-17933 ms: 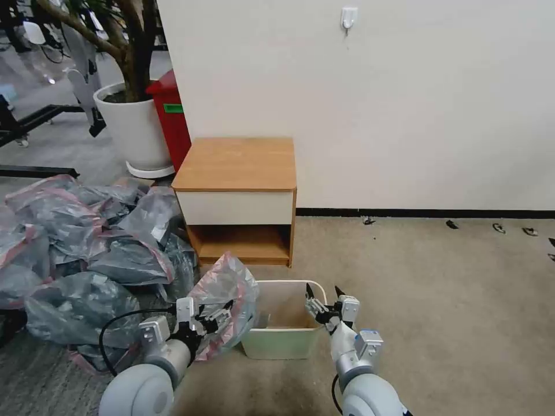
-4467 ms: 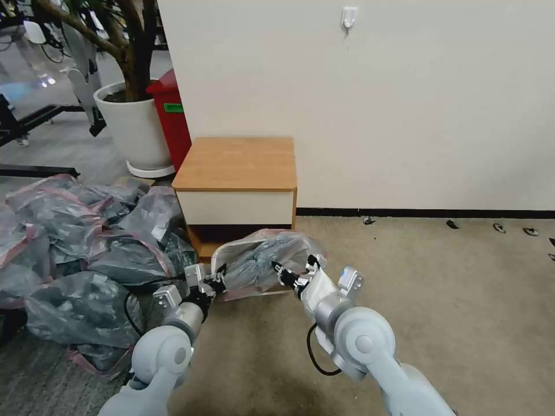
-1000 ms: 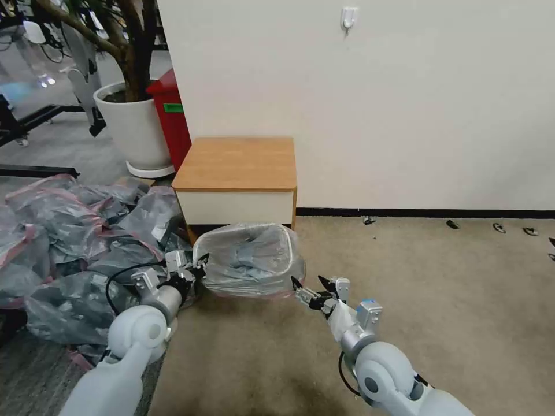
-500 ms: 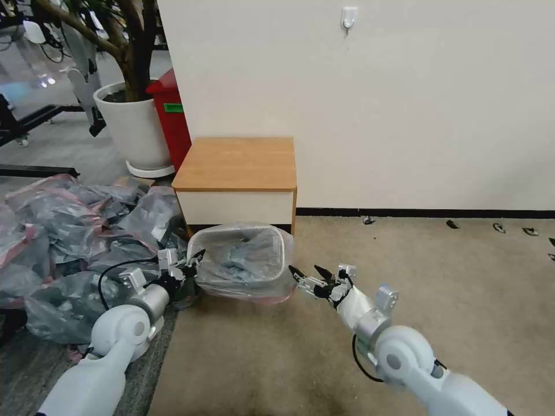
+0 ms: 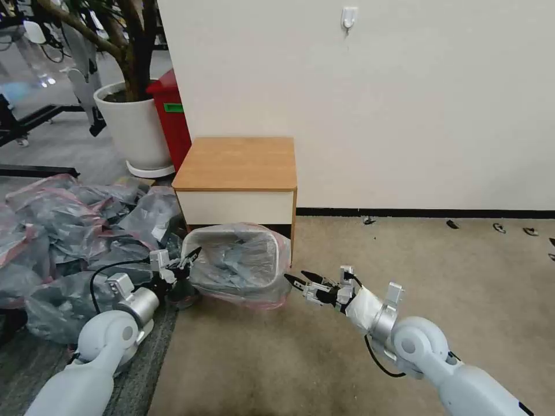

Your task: Pick up the garbage bag from the table and place it over the trash can.

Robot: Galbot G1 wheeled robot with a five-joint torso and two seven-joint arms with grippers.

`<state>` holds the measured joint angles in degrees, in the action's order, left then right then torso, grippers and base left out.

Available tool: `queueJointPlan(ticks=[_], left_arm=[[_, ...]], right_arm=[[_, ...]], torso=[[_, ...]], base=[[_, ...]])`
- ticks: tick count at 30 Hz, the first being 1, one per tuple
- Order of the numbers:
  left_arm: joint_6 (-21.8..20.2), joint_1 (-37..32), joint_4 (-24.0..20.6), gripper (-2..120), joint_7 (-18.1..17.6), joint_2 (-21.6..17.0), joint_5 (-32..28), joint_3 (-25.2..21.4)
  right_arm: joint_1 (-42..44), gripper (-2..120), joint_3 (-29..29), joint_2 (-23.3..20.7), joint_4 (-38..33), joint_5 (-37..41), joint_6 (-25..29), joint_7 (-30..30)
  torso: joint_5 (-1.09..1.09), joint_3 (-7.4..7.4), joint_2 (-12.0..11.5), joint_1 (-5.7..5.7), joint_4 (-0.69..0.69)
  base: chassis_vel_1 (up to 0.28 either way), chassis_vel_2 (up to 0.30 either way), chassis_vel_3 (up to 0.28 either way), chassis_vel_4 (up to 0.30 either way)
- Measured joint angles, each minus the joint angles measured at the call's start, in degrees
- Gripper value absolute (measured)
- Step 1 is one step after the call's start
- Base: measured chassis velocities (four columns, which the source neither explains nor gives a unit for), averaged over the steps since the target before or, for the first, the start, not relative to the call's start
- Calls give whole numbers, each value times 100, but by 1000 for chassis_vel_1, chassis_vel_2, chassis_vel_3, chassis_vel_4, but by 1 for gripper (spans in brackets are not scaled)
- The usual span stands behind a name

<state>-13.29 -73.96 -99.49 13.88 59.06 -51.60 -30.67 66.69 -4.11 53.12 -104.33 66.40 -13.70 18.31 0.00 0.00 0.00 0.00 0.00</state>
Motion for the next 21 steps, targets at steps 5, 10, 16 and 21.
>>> queueJointPlan(ticks=[5,10,16,21], left_arm=[[15,-30,-28,2,-18,15,43,15],[23,-40,-53,2,-36,29,59,34],[32,-75,-87,2,-42,64,117,56],[40,-102,-119,2,-45,88,167,78]], right_arm=[[-51,86,27,20,76,-99,-1,-50],[-107,83,55,45,133,-177,2,-184],[-148,78,68,57,196,-256,14,-352],[-157,69,91,85,213,-400,39,-488]], torso=[[0,0,0,0,0],[0,0,0,0,0],[0,0,0,0,0],[0,0,0,0,0]], base=[[0,0,0,0],[0,0,0,0],[0,0,0,0],[0,0,0,0]])
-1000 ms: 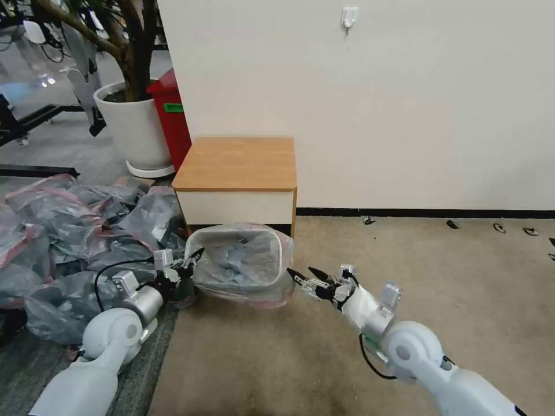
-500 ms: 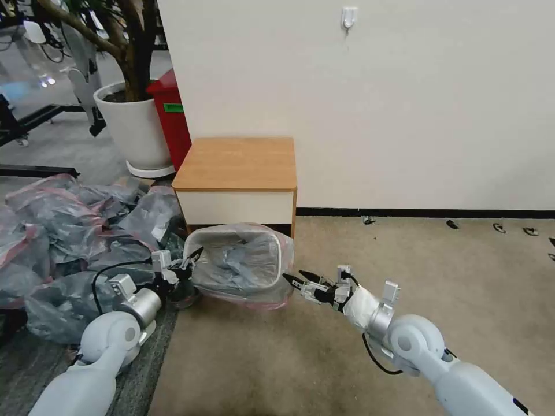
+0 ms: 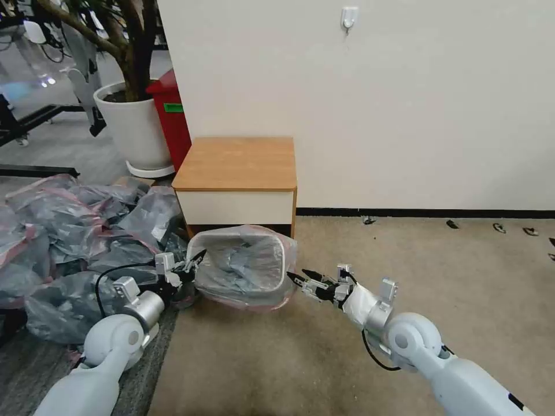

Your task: Pick up the garbage bag from the table and place it over the trash can.

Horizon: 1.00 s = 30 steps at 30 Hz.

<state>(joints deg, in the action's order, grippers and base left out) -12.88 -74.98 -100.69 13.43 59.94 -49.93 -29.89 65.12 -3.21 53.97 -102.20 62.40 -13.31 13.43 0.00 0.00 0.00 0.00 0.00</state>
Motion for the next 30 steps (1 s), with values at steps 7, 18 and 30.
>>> queueJointPlan(ticks=[7,18,30], left_arm=[[19,1,-10,2,-16,19,44,22],[48,-18,-63,2,-33,39,107,48],[67,-28,-65,2,-12,59,159,105]], right_arm=[[-34,67,52,10,-6,-91,14,-4],[-129,41,213,16,16,-691,108,27],[-104,0,214,-13,51,-740,204,18]], torso=[[0,0,0,0,0],[0,0,0,0,0],[0,0,0,0,0]], base=[[0,0,0,0],[0,0,0,0],[0,0,0,0]])
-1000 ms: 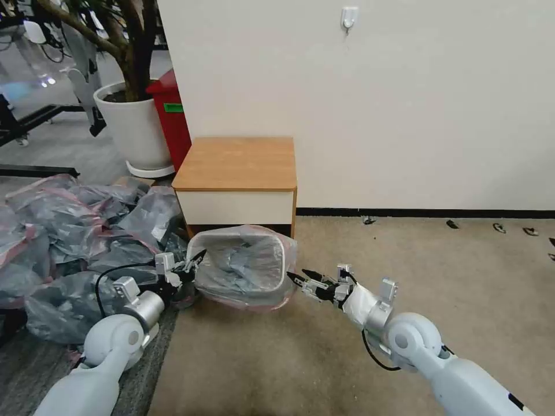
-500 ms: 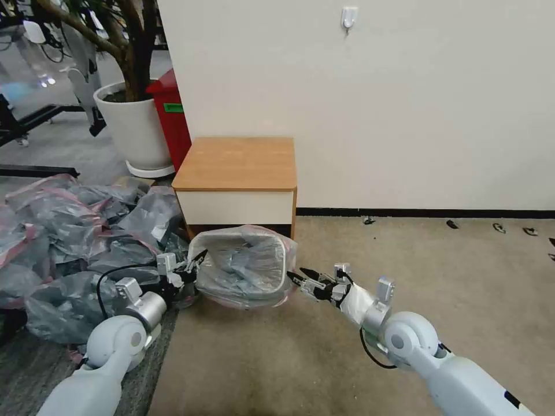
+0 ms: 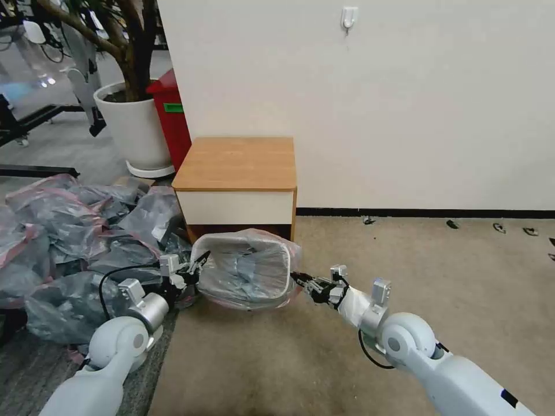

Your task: Pick up the garbage bag from the table and place it over the trash can.

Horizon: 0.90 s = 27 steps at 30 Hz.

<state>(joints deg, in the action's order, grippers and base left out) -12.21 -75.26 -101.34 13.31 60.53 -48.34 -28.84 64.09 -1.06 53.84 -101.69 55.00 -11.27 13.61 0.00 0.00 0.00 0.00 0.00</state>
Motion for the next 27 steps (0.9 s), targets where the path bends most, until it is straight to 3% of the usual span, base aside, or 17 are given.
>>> queueJointPlan(ticks=[11,27], left_arm=[[8,-110,-53,2,3,63,38,-11],[-39,-235,-251,2,-1,152,-39,-17]], right_arm=[[-86,0,170,124,127,-514,285,-859],[-152,0,314,321,511,-1215,316,-1617]], torso=[[0,0,0,0,0],[-1,0,0,0,0]], base=[[0,0,0,0],[0,0,0,0]])
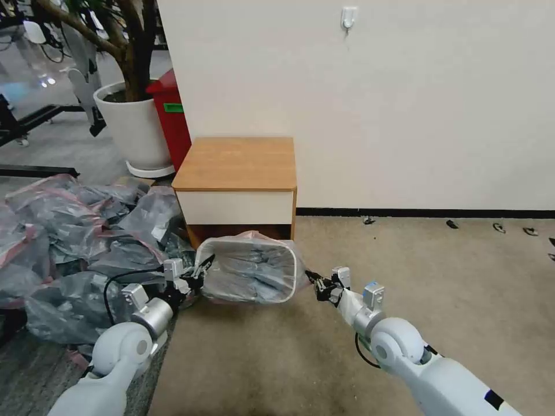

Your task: Pick up the garbage bag from the table and place it over the trash can.

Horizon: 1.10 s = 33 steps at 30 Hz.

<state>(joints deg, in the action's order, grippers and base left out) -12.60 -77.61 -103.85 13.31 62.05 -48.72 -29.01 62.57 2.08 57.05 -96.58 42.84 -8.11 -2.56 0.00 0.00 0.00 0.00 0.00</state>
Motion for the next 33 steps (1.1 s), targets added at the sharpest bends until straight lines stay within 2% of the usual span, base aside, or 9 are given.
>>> queueJointPlan(ticks=[14,22,32,33], left_arm=[[-88,-148,-157,2,-5,91,-2,65],[-101,-259,-200,2,-5,124,45,93],[-99,-254,-189,2,0,131,93,95],[-98,-246,-173,2,0,128,118,94]], right_arm=[[-230,0,257,243,496,-511,162,-422],[-284,0,296,242,660,-690,260,-542],[-155,0,272,92,307,-721,337,-614],[-129,4,269,58,236,-720,346,-629]], torso=[[0,0,0,0,0],[0,0,0,0,0],[1,0,0,0,0],[1,0,0,0,0]], base=[[0,0,0,0],[0,0,0,0],[0,0,0,0],[0,0,0,0]])
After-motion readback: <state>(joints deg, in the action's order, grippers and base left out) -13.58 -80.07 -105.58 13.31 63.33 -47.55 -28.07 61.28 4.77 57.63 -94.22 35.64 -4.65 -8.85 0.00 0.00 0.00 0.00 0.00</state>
